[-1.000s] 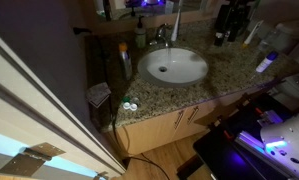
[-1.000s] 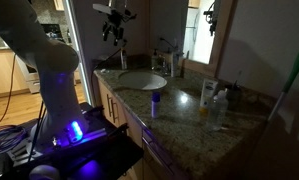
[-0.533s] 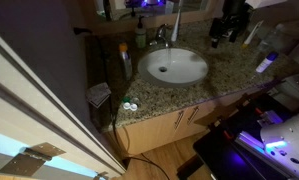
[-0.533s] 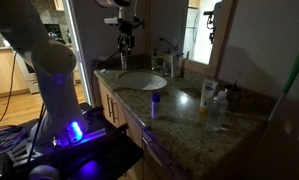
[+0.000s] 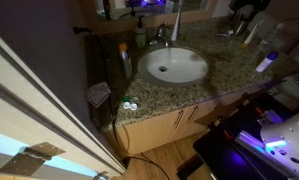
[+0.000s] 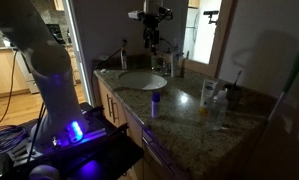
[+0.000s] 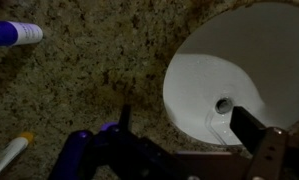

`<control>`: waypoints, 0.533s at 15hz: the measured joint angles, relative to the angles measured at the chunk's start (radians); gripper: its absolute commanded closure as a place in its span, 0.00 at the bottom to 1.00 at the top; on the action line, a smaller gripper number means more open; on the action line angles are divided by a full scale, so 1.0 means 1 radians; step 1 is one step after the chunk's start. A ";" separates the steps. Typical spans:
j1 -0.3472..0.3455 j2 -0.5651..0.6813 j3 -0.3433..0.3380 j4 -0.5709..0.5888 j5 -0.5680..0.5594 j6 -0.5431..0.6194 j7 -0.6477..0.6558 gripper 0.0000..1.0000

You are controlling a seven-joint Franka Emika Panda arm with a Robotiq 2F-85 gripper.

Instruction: Put the toothpaste in the metal cup

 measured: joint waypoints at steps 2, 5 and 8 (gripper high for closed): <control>0.002 0.002 0.006 0.000 0.001 0.000 0.002 0.00; -0.004 0.020 0.012 -0.015 -0.077 0.095 0.027 0.00; -0.046 0.114 -0.013 0.003 -0.092 0.249 0.112 0.00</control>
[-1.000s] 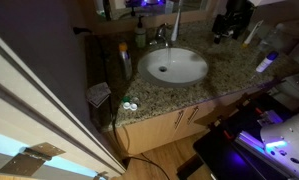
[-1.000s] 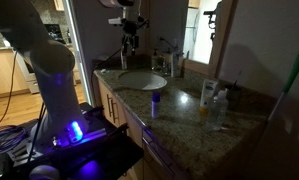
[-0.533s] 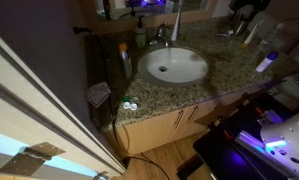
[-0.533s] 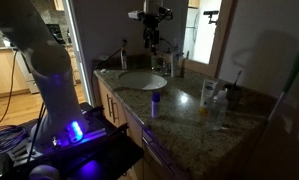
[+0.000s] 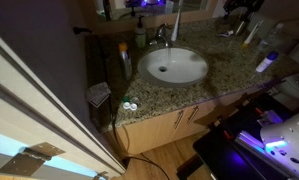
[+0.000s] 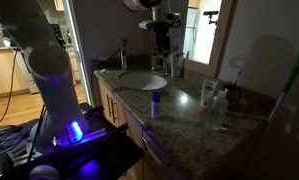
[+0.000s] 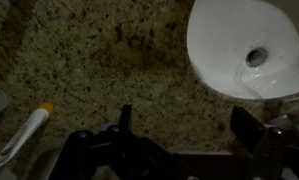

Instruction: Put the toothpaste in the metal cup

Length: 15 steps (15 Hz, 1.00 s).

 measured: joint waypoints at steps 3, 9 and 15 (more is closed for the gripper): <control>-0.049 0.132 -0.057 0.093 0.029 0.033 0.057 0.00; -0.063 0.221 -0.078 0.198 0.050 -0.001 0.143 0.00; -0.064 0.425 -0.102 0.296 0.146 0.022 0.387 0.00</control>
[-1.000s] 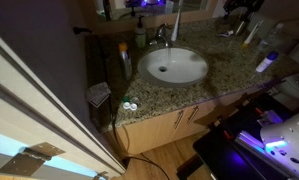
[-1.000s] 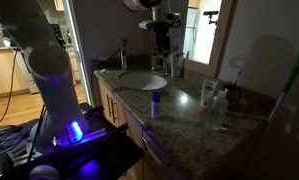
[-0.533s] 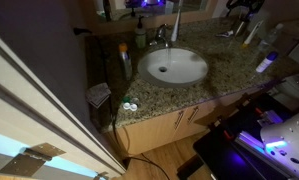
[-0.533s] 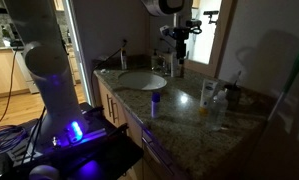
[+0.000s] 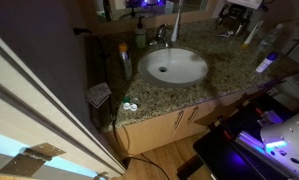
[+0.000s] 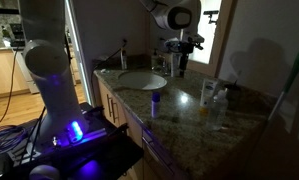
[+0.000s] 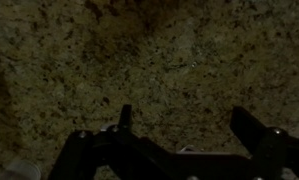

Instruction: Put the toothpaste in the metal cup

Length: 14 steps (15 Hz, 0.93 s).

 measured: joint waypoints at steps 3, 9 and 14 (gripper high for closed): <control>-0.003 0.111 -0.020 0.091 0.099 0.019 0.087 0.00; -0.003 0.164 -0.028 0.147 0.119 0.018 0.146 0.00; -0.003 0.259 -0.041 0.151 0.142 0.202 0.290 0.00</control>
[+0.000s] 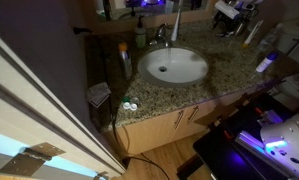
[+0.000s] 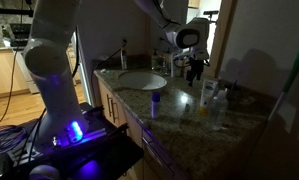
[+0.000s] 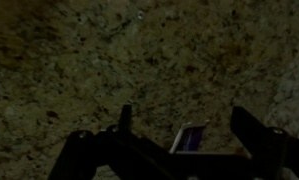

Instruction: Put the toothpaste in the metal cup

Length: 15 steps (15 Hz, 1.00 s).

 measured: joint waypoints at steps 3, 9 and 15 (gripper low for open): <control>-0.001 0.065 -0.031 0.015 0.001 0.131 0.073 0.00; 0.001 0.110 -0.059 0.045 -0.005 0.145 0.122 0.00; -0.014 0.169 -0.043 0.076 0.047 0.162 0.126 0.26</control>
